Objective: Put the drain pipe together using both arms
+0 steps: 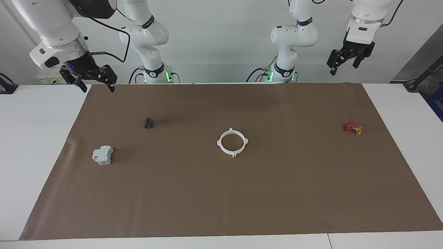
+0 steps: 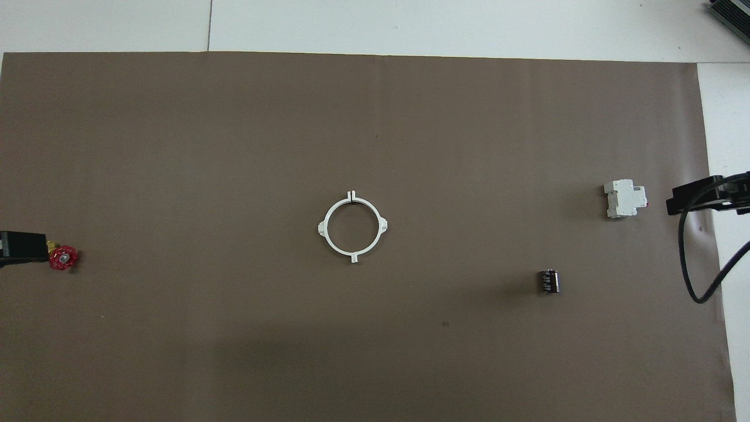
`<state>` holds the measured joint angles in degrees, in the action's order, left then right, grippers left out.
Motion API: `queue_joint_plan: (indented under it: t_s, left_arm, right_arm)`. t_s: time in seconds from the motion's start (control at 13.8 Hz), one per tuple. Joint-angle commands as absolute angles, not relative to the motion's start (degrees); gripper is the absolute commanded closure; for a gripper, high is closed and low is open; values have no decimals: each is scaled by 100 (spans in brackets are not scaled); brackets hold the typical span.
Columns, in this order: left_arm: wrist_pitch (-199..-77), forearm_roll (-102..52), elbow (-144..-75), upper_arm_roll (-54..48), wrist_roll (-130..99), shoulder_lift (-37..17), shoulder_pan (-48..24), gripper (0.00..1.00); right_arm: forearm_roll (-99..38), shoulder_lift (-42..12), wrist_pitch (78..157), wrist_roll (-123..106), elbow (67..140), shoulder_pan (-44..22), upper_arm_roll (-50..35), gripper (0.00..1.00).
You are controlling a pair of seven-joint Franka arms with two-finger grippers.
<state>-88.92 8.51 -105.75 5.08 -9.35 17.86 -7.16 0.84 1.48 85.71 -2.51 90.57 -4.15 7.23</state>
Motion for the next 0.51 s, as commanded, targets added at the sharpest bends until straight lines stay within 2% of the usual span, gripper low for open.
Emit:
queue_joint_plan:
  t_s: [0.0, 0.44]
  left_arm:
    - [-8885, 677, -10714, 606, -63, 1933, -379, 0]
    - [-10027, 650, -11276, 606, -88, 1679, -422, 0]
  right_arm:
    - [26, 220, 8543, -352, 9132, -378, 703, 0]
    - [26, 220, 8543, -352, 9132, -378, 703, 0]
